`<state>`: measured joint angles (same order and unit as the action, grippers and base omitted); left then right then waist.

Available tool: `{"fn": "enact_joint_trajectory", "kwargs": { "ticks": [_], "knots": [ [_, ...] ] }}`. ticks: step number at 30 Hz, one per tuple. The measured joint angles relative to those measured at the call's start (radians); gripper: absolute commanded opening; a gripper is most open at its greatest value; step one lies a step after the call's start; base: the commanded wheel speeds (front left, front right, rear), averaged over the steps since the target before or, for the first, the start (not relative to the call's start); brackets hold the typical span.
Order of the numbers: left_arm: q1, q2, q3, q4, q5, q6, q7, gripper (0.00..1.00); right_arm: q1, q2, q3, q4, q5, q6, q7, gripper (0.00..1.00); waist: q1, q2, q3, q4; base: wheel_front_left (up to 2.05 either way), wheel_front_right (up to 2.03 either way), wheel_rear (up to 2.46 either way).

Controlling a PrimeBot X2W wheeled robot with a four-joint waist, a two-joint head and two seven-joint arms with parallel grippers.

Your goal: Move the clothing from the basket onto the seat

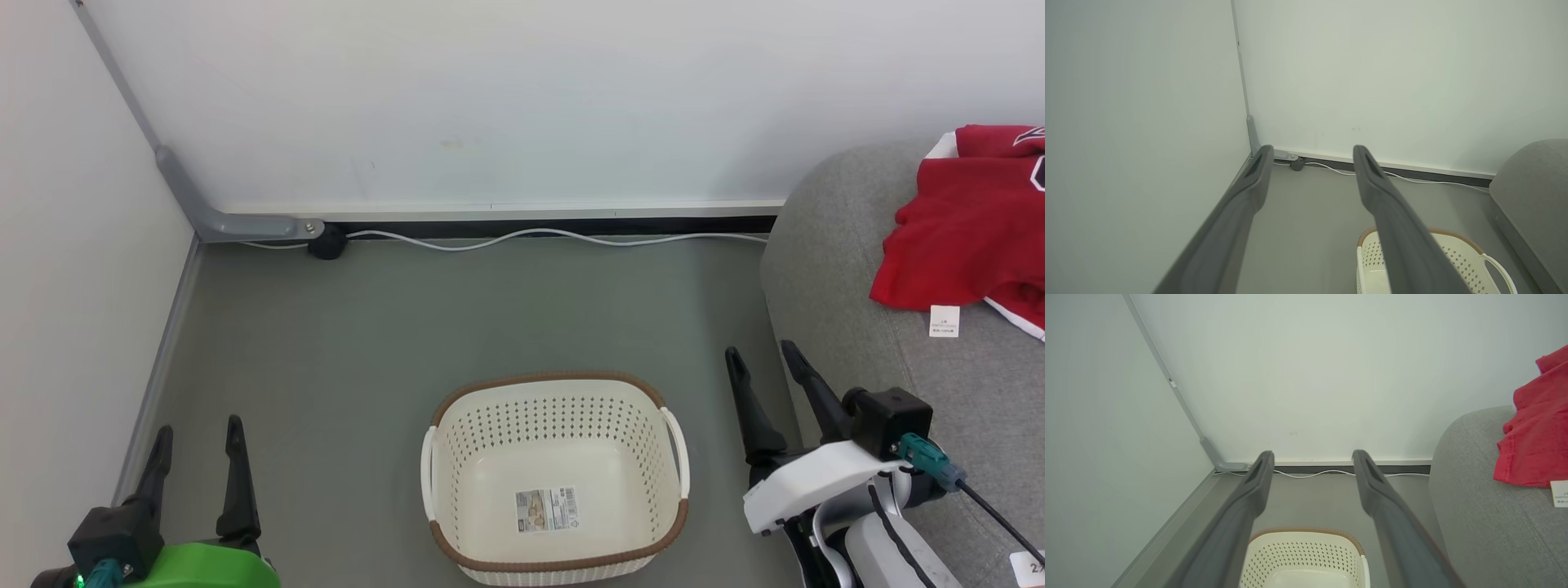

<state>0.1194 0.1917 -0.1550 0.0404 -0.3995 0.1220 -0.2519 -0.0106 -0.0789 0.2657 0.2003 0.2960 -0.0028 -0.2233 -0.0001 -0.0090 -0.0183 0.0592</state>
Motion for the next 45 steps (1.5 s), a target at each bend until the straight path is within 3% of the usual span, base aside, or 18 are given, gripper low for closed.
{"fn": "enact_joint_trajectory", "kwargs": {
  "ticks": [24, 25, 34, 45],
  "knots": [
    [0.019, -0.001, -0.003, -0.012, 0.037, 0.001, 0.000, 1.00, 0.021, 0.000, 0.010, -0.028, -0.001, -0.008, 0.022, 1.00, 0.0000, 0.0000, -0.002, 0.003, 0.00, 0.00, 0.00],
    [0.019, -0.002, -0.004, -0.012, 0.037, 0.001, 0.000, 0.00, 0.022, 0.001, 0.010, -0.027, -0.001, -0.008, 0.022, 0.00, 0.0000, 0.0000, -0.002, 0.003, 0.00, 0.00, 0.00],
    [0.029, -0.037, -0.019, 0.042, 0.020, -0.005, 0.005, 0.00, 0.066, 0.008, 0.011, 0.021, 0.024, -0.007, 0.022, 0.00, 0.0000, 0.0000, -0.001, 0.001, 0.00, 0.00, 0.00],
    [0.029, -0.050, -0.006, 0.044, -0.147, -0.026, 0.033, 0.00, 0.066, 0.012, -0.019, 0.011, 0.182, 0.007, 0.040, 0.00, 0.0001, 0.0000, 0.002, -0.007, 0.00, 0.00, 0.00]
  ]
}}
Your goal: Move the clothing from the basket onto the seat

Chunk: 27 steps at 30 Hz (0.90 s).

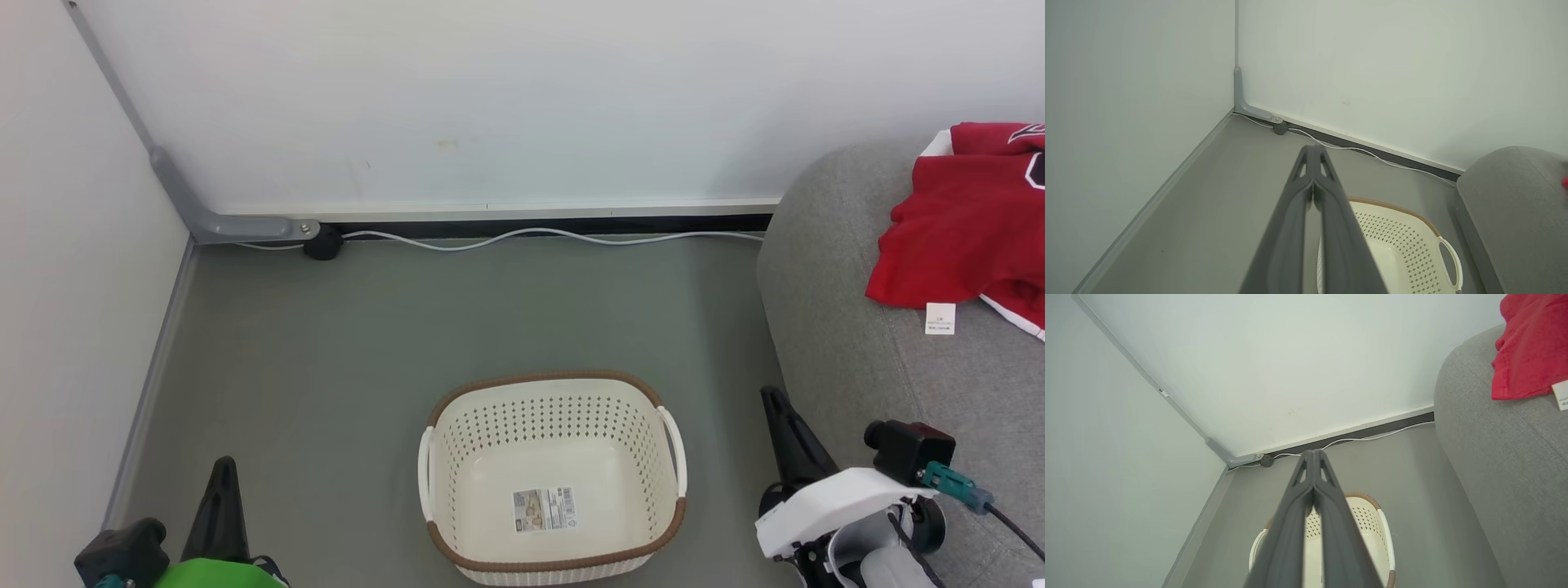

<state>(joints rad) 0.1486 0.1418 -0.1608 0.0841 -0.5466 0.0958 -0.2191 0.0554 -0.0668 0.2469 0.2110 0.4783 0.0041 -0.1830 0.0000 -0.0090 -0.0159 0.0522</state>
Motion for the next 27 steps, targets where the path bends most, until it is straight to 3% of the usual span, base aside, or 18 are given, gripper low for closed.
{"fn": "enact_joint_trajectory", "kwargs": {
  "ticks": [27],
  "knots": [
    [-0.035, -0.020, 0.061, 0.043, -0.327, -0.061, 0.096, 0.00, -0.012, 0.002, -0.104, 0.004, 0.365, 0.030, 0.082, 0.00, 0.0000, 0.0000, 0.007, -0.016, 0.00, 0.00, 0.00]
  ]
}}
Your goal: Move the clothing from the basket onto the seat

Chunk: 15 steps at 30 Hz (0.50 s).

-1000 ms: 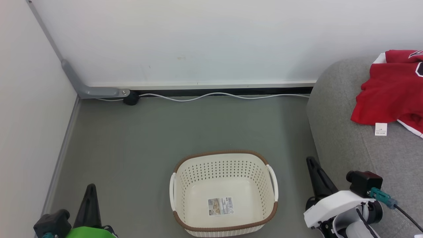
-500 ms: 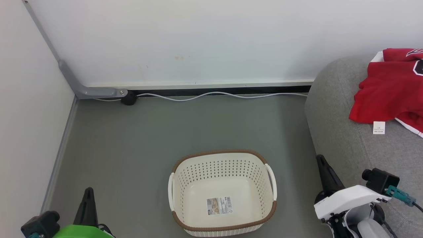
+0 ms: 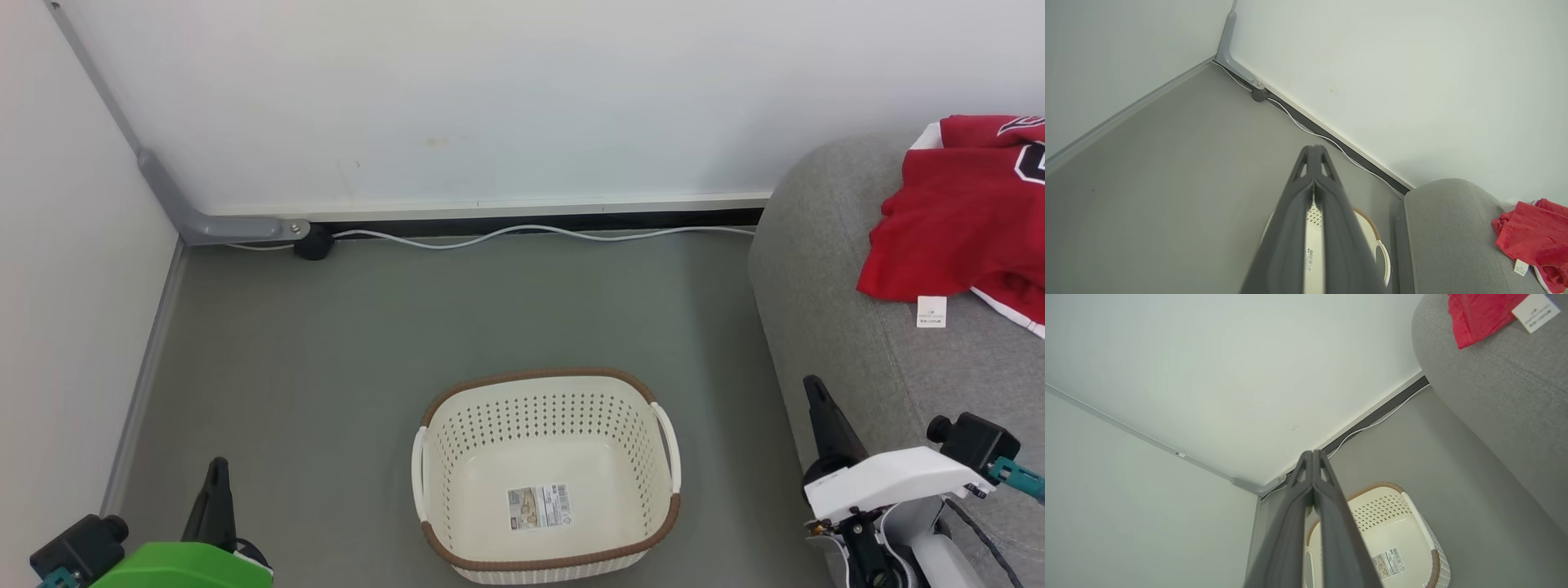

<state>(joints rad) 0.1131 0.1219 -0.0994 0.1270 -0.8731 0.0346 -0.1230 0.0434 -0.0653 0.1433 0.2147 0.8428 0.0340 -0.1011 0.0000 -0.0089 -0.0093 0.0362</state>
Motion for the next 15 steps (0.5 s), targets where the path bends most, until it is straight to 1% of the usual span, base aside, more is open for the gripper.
{"fn": "enact_joint_trajectory", "kwargs": {
  "ticks": [5, 7, 12, 15],
  "knots": [
    [-0.006, -0.003, 0.009, 0.012, -0.063, -0.010, 0.017, 0.00, -0.011, -0.001, -0.017, 0.003, 0.067, 0.002, 0.015, 0.00, 0.0000, 0.0000, 0.001, -0.003, 0.00, 0.00, 0.00],
    [-0.012, -0.004, 0.014, 0.016, -0.091, -0.015, 0.021, 0.00, -0.015, -0.001, -0.025, 0.004, 0.093, 0.009, 0.019, 0.00, 0.0000, 0.0000, 0.001, -0.004, 0.00, 0.00, 0.00],
    [-0.027, -0.007, 0.023, 0.023, -0.134, -0.026, 0.036, 0.00, -0.016, -0.001, -0.039, 0.008, 0.146, 0.010, 0.026, 0.00, 0.0000, 0.0000, 0.002, -0.007, 0.00, 0.00, 0.00],
    [-0.034, -0.012, 0.031, 0.032, -0.187, -0.035, 0.048, 0.00, -0.022, -0.002, -0.053, 0.012, 0.200, 0.019, 0.040, 0.00, 0.0000, 0.0000, 0.003, -0.009, 0.00, 0.00, 0.00]
  ]
}}
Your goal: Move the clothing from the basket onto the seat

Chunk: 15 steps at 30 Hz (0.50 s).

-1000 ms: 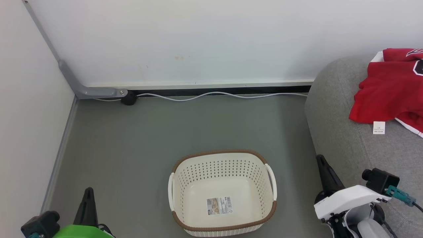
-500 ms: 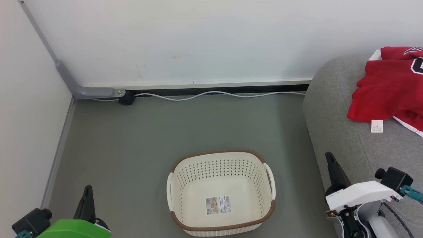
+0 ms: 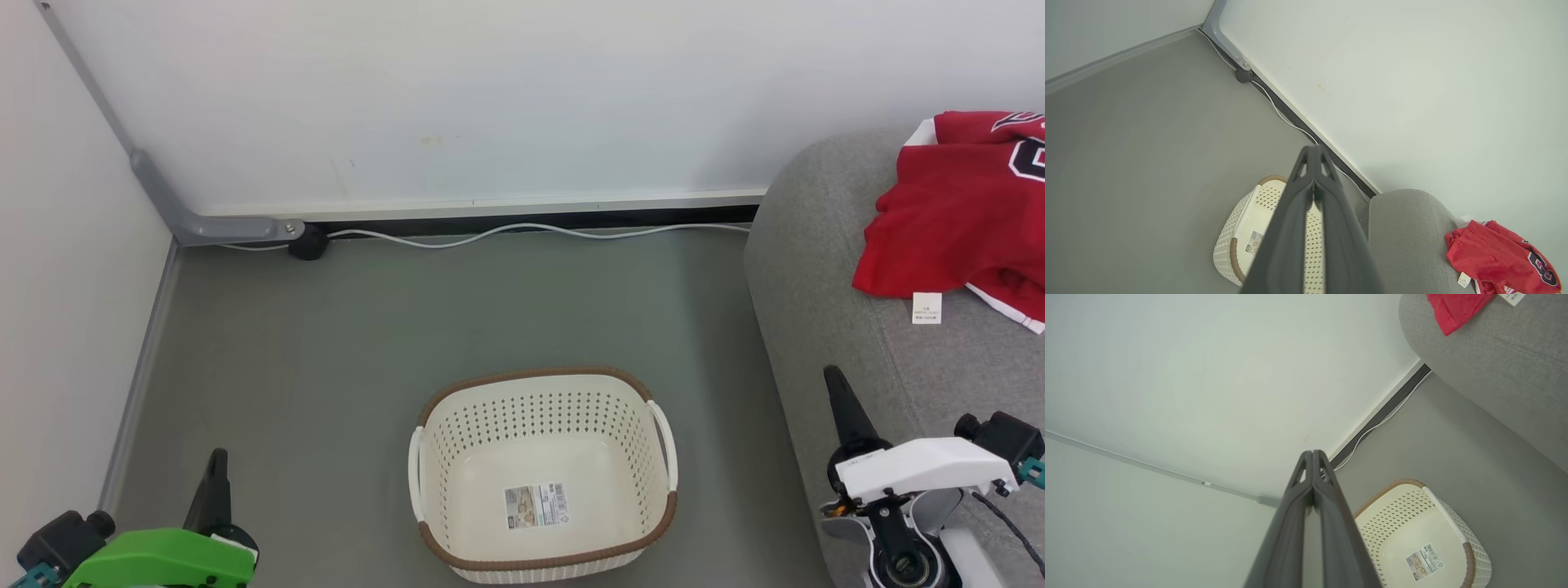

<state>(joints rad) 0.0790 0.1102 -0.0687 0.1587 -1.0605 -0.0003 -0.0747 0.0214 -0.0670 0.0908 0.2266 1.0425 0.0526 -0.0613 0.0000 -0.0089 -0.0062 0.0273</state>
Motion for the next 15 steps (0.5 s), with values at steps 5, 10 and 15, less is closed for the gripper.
{"fn": "enact_joint_trajectory", "kwargs": {
  "ticks": [5, 10, 15],
  "knots": [
    [-0.013, -0.004, 0.009, 0.012, -0.062, -0.009, 0.014, 0.00, -0.007, 0.000, -0.018, 0.005, 0.066, 0.006, 0.012, 0.00, 0.0000, 0.0000, 0.001, -0.003, 0.00, 0.00, 0.00],
    [-0.028, -0.006, 0.021, 0.024, -0.125, -0.019, 0.031, 0.00, -0.015, -0.001, -0.035, 0.008, 0.131, 0.011, 0.028, 0.00, 0.0000, 0.0000, 0.002, -0.006, 0.00, 0.00, 0.00],
    [-0.040, -0.009, 0.032, 0.033, -0.185, -0.035, 0.049, 0.00, -0.020, -0.002, -0.053, 0.013, 0.196, 0.018, 0.040, 0.00, 0.0000, 0.0000, 0.003, -0.009, 0.00, 0.00, 0.00]
  ]
}}
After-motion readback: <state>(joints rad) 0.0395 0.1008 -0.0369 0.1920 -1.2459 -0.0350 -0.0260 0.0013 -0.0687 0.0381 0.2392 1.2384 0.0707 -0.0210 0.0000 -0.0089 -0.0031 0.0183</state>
